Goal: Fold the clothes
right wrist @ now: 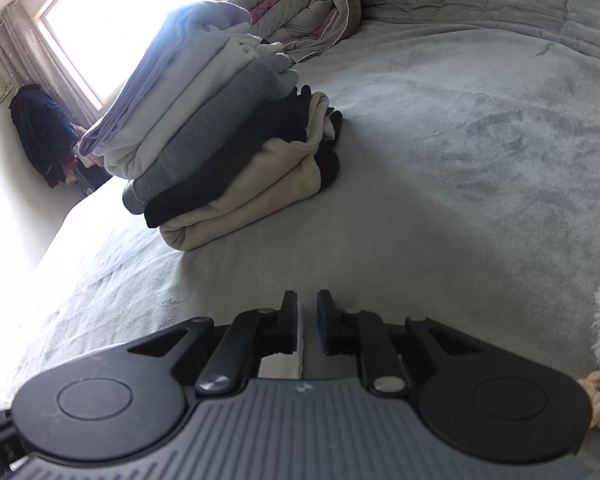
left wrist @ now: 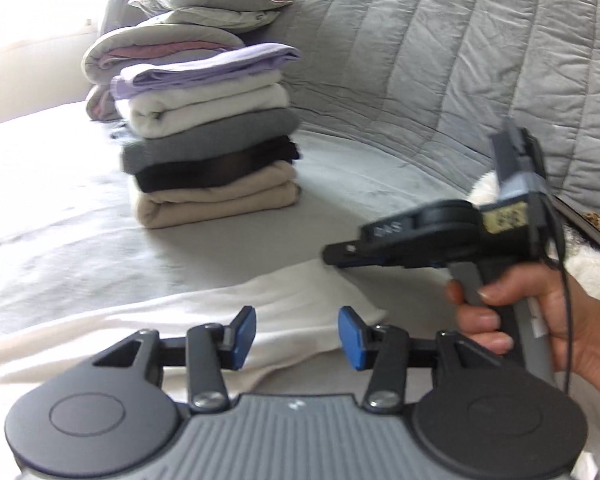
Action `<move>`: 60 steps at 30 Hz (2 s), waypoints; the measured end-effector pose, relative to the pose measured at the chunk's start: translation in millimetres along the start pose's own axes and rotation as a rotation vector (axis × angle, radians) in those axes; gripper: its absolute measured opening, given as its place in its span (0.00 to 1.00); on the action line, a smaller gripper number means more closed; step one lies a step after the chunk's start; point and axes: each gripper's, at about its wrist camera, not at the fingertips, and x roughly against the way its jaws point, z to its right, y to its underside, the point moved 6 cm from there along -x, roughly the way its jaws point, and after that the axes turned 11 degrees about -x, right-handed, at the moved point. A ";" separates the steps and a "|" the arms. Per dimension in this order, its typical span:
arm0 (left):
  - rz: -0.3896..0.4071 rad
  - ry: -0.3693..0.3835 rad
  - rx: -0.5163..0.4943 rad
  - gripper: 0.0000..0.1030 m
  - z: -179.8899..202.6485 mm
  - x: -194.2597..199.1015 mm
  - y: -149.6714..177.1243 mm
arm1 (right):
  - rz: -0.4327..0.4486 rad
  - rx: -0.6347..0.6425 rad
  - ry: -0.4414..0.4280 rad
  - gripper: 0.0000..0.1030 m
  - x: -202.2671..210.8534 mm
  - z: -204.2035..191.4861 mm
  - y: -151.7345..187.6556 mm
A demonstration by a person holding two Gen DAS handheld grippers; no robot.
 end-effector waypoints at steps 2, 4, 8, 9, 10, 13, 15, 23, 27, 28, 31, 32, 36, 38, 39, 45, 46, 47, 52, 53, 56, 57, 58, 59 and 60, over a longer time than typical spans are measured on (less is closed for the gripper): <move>-0.024 -0.066 0.004 0.48 -27.4 2.3 3.0 | 0.001 0.040 -0.010 0.42 1.1 -6.0 2.7; -0.052 -0.127 -0.009 0.49 -52.8 3.5 6.9 | 0.016 0.108 0.023 0.42 1.1 -13.0 5.4; -0.118 -0.243 -0.052 0.50 -98.4 -1.1 19.5 | 0.029 0.226 0.087 0.30 -6.0 -22.2 13.4; -0.132 -0.256 -0.054 0.50 -107.3 -2.6 23.4 | 0.032 0.263 0.099 0.25 -8.1 -25.4 16.4; -0.147 -0.262 -0.055 0.50 -115.4 -4.5 27.7 | 0.032 0.296 0.106 0.21 -9.8 -28.4 19.1; -0.174 -0.267 -0.063 0.50 -132.1 -9.4 38.2 | 0.044 0.382 0.131 0.02 -14.1 -37.4 24.7; -0.172 -0.256 -0.069 0.50 -138.2 -10.3 41.6 | 0.076 0.419 0.153 0.02 -14.1 -41.7 22.3; -0.206 -0.157 -0.111 0.00 -135.0 -21.9 36.0 | 0.158 0.478 0.178 0.01 -20.4 -62.7 -7.7; -0.146 -0.232 -0.130 0.00 -132.3 -17.4 30.8 | 0.145 0.514 0.213 0.01 -32.4 -64.2 -9.3; -0.124 -0.257 -0.118 0.00 -134.3 -15.9 30.3 | 0.141 0.509 0.220 0.01 -34.7 -62.3 -9.2; -0.122 -0.295 -0.104 0.00 -136.9 -22.2 35.3 | 0.123 0.482 0.244 0.01 -44.1 -55.0 -7.6; -0.131 -0.305 -0.113 0.00 -136.0 -25.9 37.9 | 0.114 0.474 0.255 0.02 -47.9 -52.7 -6.0; -0.131 -0.337 -0.172 0.11 -125.8 -22.2 35.0 | 0.109 0.438 0.276 0.14 -47.4 -50.2 -4.0; -0.108 -0.323 -0.153 0.27 -124.2 -12.4 30.9 | 0.102 0.408 0.266 0.14 -40.4 -49.7 -6.6; -0.097 -0.321 -0.145 0.32 -123.9 -7.3 29.1 | 0.101 0.384 0.261 0.14 -33.9 -48.4 -9.4; -0.073 -0.301 -0.060 0.32 -127.5 28.3 28.7 | 0.093 0.219 0.239 0.32 2.2 -35.4 -19.1; -0.070 -0.298 -0.047 0.32 -127.8 35.1 30.4 | 0.087 0.213 0.235 0.32 5.6 -35.3 -16.7; -0.068 -0.297 -0.038 0.33 -128.2 42.3 32.4 | 0.082 0.208 0.231 0.32 8.8 -35.4 -14.2; -0.051 -0.326 0.000 0.39 -135.2 81.3 45.5 | 0.053 0.188 0.217 0.32 18.8 -36.7 -0.5; -0.049 -0.333 0.012 0.40 -138.0 89.6 49.3 | 0.047 0.184 0.217 0.32 18.7 -37.1 2.5; -0.054 -0.360 0.033 0.43 -147.0 113.5 62.3 | 0.019 0.159 0.227 0.32 10.2 -34.0 13.2; -0.059 -0.370 0.035 0.44 -150.3 120.9 67.2 | -0.001 0.153 0.241 0.32 6.1 -31.3 18.3; -0.064 -0.381 0.037 0.44 -154.5 129.0 72.8 | -0.008 0.164 0.267 0.31 3.2 -29.1 23.0; -0.070 -0.394 0.040 0.45 -159.5 137.9 79.0 | 0.004 0.188 0.296 0.23 3.3 -28.7 25.6; -0.075 -0.406 0.044 0.45 -164.8 146.3 85.2 | 0.011 0.197 0.335 0.22 4.8 -29.0 26.2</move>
